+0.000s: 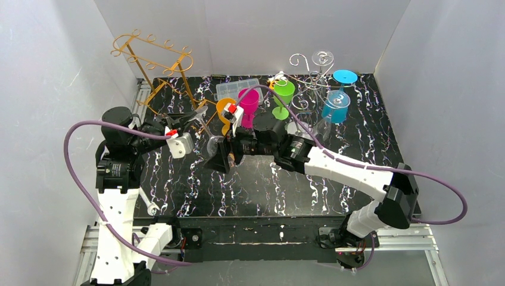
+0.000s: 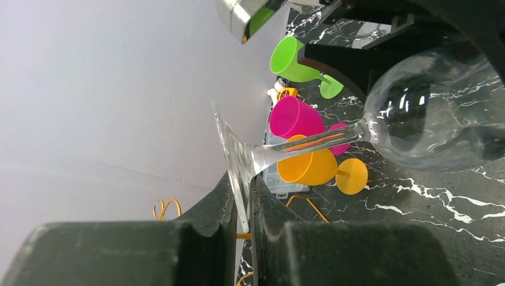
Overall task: Place the wine glass upside down on the wine glass rack
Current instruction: Turn the wine glass upside down at the wine rack.
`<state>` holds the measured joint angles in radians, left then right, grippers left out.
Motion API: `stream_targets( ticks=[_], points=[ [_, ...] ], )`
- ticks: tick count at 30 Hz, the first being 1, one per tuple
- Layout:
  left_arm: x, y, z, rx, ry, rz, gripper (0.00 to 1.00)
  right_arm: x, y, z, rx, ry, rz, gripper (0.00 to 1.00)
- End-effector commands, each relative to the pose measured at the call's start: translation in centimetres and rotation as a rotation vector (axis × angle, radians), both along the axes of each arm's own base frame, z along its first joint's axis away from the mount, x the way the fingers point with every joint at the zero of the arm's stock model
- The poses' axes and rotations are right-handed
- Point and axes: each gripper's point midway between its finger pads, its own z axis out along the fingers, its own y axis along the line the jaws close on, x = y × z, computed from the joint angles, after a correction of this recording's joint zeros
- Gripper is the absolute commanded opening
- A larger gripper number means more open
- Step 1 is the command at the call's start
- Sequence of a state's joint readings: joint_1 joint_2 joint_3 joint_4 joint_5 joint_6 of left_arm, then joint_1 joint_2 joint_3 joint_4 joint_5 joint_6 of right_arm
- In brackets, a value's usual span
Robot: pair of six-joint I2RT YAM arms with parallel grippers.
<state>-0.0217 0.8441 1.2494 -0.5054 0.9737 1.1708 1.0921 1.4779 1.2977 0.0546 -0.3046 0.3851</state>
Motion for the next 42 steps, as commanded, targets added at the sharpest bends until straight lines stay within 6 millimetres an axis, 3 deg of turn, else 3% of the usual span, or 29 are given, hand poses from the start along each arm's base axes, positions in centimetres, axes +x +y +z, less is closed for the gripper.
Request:
stream_targets(
  ticks=[1,3,4,6,8,12,14,24,28,30,35,42],
  points=[
    [-0.9,-0.5,0.8,-0.014,-0.041,-0.036,0.0,0.6,0.1,1.4,0.049,-0.062,-0.04,0.91],
    [-0.9,-0.5,0.8,-0.022,-0.034,-0.034,0.0,0.7,-0.5,1.2,0.044,-0.069,-0.063,0.79],
    [-0.9,-0.5,0.9,-0.031,-0.024,-0.032,0.05,0.9,-1.0,0.9,0.039,-0.075,-0.081,0.75],
    [-1.0,-0.6,0.9,-0.048,-0.002,-0.033,0.4,1.4,-2.2,0.5,0.03,-0.095,-0.14,0.69],
    [-1.1,-0.7,0.6,-0.056,0.012,-0.034,0.62,2.1,-3.8,0.6,0.032,-0.128,-0.205,0.64],
    [-1.2,-0.7,0.2,-0.076,0.039,-0.031,0.87,3.4,-6.6,0.4,0.005,-0.187,-0.326,0.55],
    [-1.3,-0.7,0.2,-0.092,0.06,-0.022,0.94,3.9,-8.0,0.4,-0.012,-0.211,-0.379,0.54],
    [-2.0,-0.7,-1.3,-0.135,0.142,-0.005,0.98,5.9,-18.1,-0.9,0.017,-0.267,-0.747,0.52],
    [-1.8,-0.9,-1.7,-0.151,0.184,-0.014,0.98,6.2,-21.0,-1.9,0.009,-0.263,-0.842,0.54],
    [-1.5,-1.0,-1.8,-0.166,0.217,-0.018,0.98,6.5,-22.1,-2.4,0.005,-0.255,-0.888,0.53],
    [-0.9,-1.2,-2.1,-0.177,0.249,-0.02,0.96,8.2,-21.7,-4.6,-0.023,-0.19,-0.911,0.5],
    [-0.6,-0.9,-3.4,-0.154,0.226,-0.005,0.96,11.8,-24.0,-3.7,0.053,-0.149,-0.943,0.49]
  ],
)
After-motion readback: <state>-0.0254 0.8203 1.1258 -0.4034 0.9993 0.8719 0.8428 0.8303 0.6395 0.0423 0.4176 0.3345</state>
